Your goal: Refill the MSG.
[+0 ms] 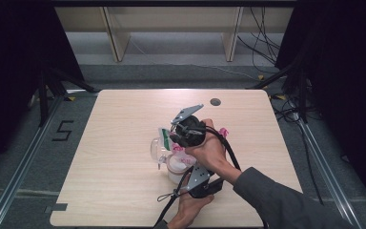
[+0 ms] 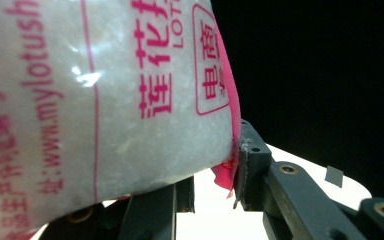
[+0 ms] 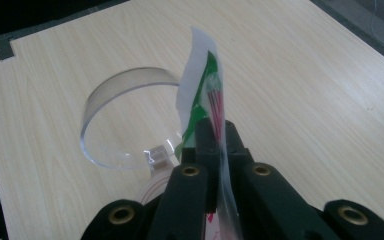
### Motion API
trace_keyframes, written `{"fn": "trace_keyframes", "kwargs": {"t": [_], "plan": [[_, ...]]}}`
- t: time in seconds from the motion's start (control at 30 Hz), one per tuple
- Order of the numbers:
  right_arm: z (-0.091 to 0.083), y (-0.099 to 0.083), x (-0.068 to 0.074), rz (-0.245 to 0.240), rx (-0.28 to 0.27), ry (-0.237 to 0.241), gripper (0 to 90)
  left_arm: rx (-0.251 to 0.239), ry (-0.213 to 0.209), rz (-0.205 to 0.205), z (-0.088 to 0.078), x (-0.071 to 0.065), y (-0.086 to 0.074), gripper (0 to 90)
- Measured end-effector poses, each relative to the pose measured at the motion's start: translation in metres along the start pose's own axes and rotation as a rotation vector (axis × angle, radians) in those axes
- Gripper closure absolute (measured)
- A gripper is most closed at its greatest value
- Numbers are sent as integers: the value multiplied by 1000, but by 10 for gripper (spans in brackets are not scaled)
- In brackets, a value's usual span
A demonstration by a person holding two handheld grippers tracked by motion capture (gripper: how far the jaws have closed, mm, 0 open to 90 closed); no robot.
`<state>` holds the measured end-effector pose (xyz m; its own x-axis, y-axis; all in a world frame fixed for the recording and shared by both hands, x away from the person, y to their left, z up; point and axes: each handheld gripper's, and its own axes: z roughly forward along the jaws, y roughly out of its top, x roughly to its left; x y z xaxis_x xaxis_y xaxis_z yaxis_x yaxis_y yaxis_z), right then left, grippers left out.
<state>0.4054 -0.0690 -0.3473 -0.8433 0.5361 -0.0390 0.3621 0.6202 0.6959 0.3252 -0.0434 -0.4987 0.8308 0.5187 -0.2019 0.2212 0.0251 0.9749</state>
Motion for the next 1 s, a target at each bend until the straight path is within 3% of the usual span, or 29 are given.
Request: {"fn": "trace_keyframes", "kwargs": {"t": [0.03,0.37,0.43,0.67,0.87,0.93,1.0], "plan": [[2,-1,0,-18,-11,-13,900,2,1,2,0,0,0,733],[2,0,0,-8,8,-3,900,-10,-7,-9,0,0,0,733],[2,0,1,16,5,2,900,-7,-1,-8,0,1,-1,733],[3,0,1,-15,0,-8,900,-13,-5,-20,0,1,0,733],[1,2,2,13,6,-2,900,-18,-8,-14,0,0,1,733],[2,1,1,-14,2,-8,900,-21,-11,-17,0,0,1,733],[2,2,2,-1,12,-4,900,-26,-12,-21,0,1,1,734]]}}
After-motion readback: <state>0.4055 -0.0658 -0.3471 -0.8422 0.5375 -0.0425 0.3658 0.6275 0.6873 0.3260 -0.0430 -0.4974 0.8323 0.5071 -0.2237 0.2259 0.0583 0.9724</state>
